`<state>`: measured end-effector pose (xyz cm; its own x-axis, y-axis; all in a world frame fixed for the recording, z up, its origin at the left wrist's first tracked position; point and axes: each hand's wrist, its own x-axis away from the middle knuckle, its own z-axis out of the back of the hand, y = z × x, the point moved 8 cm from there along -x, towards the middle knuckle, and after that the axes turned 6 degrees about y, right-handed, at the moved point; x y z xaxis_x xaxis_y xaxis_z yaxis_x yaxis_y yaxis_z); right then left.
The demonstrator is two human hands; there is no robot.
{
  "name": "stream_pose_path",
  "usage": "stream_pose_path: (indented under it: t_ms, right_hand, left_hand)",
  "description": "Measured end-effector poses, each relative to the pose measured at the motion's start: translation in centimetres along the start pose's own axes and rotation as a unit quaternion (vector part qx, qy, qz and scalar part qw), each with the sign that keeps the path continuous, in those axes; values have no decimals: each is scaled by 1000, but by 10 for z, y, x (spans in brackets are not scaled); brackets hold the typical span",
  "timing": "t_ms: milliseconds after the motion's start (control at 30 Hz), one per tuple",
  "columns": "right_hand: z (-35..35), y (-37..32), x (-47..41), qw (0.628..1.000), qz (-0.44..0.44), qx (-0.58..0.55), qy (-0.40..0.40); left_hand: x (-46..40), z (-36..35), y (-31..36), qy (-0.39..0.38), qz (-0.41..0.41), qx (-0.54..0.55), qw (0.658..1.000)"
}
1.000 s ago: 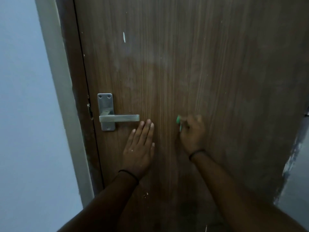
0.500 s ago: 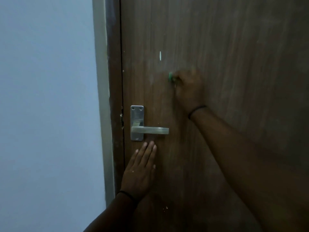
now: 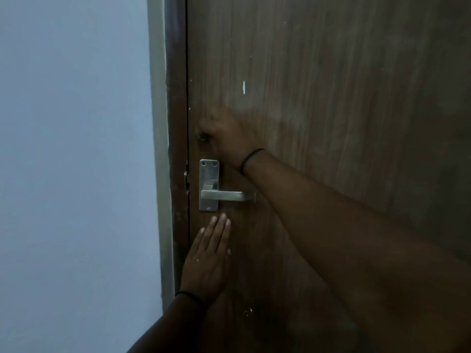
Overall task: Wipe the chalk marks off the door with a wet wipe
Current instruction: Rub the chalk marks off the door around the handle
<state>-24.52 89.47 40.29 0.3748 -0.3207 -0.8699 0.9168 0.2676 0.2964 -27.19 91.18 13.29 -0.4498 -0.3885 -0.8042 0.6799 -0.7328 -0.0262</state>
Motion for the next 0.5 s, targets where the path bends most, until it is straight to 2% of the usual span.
stream_pose_path:
  t_ms: [33,167,200,300,367,433,500]
  right_hand:
    - [-3,-2,1,1000,-1,7,-9]
    - [29,50,65,986,-122,39,106]
    - [30,56,88,986,-134,36,91]
    - [10,51,151,994,-105,-6,-40]
    - [-1,49,175,991,-94,-4,-94]
    - [-6,46,186,989,-113,1,-95]
    - [-3,45,193,983,-176,-31,-29]
  left_hand:
    - [0,-1,2,-1,4,4,1000]
    - [3,2,-8,9,21,5,1000]
    - [5,4,-12,9,26,5,1000]
    - [5,11,-19,9,51,22,998]
    - [3,17,-20,18,64,30,997]
    - [4,25,-20,29,70,41,996]
    - [6,35,-26,44,80,58,994]
